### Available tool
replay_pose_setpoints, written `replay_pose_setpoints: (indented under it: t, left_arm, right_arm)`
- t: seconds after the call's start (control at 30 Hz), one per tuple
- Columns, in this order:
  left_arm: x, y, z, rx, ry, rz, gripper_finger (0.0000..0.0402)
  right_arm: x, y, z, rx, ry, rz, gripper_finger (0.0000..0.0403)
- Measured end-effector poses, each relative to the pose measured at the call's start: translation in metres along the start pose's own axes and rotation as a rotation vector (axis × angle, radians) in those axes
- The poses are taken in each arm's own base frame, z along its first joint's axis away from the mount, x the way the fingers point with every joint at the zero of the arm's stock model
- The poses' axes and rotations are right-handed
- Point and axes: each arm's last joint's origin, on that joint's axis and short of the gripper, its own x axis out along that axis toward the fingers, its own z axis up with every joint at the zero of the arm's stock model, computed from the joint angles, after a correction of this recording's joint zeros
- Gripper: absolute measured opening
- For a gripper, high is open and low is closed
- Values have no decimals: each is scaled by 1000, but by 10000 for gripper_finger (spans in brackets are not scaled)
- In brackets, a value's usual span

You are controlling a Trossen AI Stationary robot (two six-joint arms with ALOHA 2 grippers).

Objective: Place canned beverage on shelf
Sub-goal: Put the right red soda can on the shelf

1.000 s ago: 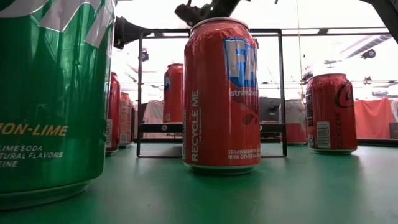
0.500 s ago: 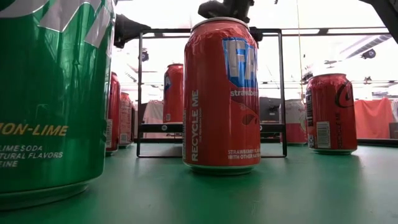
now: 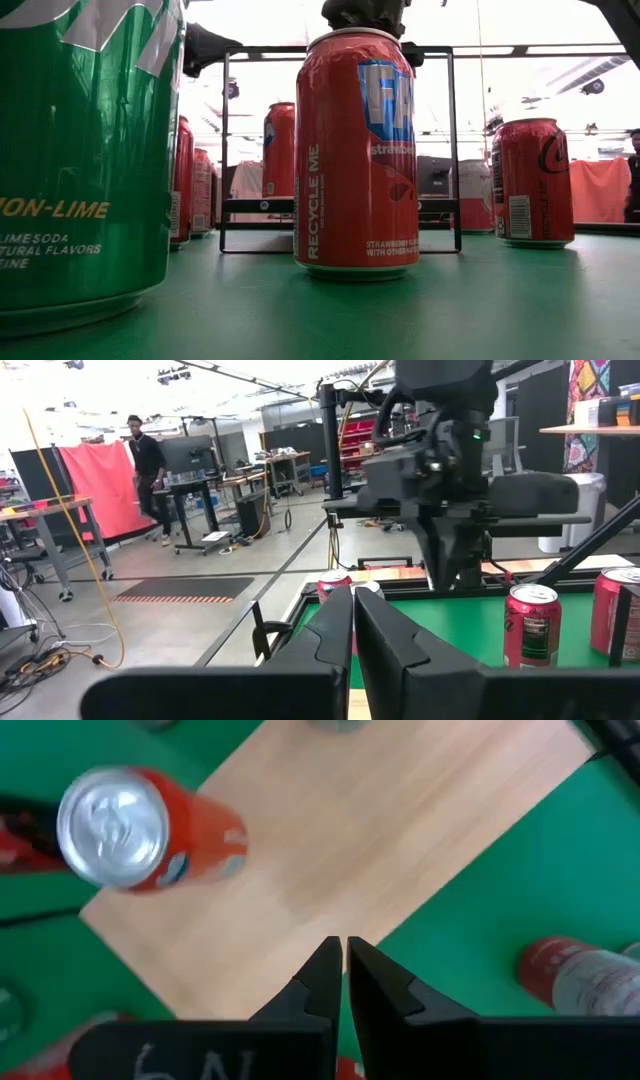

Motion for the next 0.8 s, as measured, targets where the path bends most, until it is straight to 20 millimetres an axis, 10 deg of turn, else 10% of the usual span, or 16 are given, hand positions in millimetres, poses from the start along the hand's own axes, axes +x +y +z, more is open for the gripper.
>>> replay_pose_setpoints:
  t: [0.5,0.8]
  left_arm:
    - [0,0,0,-4,-3,0,0]
    - [0,0,1,-18,-8,0,0]
  right_arm:
    - [-7,46,-69,-88,257,69,12]
    - [1,35,-114,50,345,-18,12]
